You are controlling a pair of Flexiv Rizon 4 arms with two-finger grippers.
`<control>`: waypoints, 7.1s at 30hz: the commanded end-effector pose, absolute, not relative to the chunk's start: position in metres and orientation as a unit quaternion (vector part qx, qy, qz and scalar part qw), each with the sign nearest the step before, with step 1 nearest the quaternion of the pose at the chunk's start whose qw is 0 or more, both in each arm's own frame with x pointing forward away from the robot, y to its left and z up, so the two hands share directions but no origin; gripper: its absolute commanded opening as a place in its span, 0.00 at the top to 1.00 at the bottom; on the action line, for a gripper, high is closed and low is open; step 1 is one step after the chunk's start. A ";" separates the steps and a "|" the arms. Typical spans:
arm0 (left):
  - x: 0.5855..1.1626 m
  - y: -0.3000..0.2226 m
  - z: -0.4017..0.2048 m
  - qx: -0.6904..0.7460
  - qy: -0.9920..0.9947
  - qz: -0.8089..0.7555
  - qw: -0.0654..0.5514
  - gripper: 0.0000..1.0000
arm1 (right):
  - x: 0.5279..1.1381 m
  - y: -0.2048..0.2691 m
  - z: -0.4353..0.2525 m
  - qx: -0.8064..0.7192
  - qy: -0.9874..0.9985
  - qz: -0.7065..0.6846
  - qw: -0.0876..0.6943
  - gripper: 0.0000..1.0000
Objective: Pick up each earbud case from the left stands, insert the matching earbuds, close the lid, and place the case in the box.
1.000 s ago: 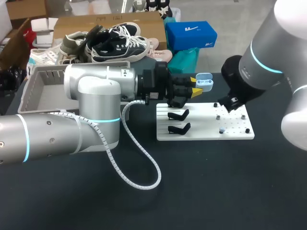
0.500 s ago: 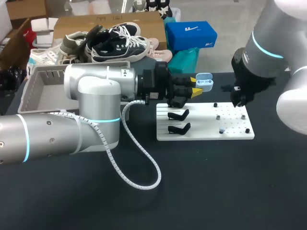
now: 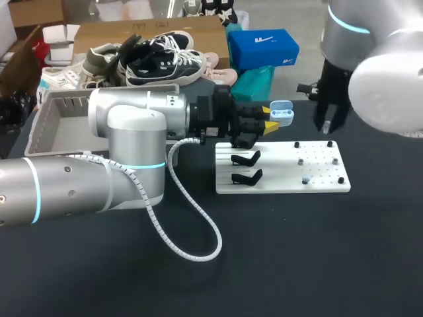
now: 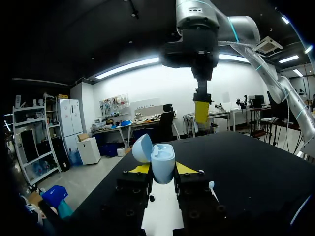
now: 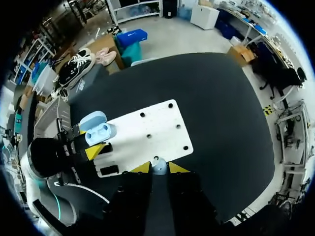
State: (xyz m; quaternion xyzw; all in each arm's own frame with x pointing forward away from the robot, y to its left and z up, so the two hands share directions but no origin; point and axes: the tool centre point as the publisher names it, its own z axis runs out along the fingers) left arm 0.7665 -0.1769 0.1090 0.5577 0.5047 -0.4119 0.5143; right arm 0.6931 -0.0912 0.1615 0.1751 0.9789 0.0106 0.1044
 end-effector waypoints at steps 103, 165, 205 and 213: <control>0.767 -0.177 0.108 0.557 0.504 -0.412 0.515 1.00 | 0.758 -0.024 0.153 0.398 0.912 -0.004 0.096 0.61; 0.767 -0.177 0.108 0.557 0.504 -0.412 0.515 1.00 | 0.669 -0.062 0.061 0.252 0.931 -0.030 0.261 0.55; 0.767 -0.177 0.108 0.557 0.504 -0.412 0.515 1.00 | 0.685 -0.067 0.022 0.285 0.932 -0.012 0.223 0.57; 0.767 -0.177 0.108 0.557 0.504 -0.412 0.515 1.00 | 0.683 -0.071 0.018 0.293 0.931 -0.011 0.217 0.60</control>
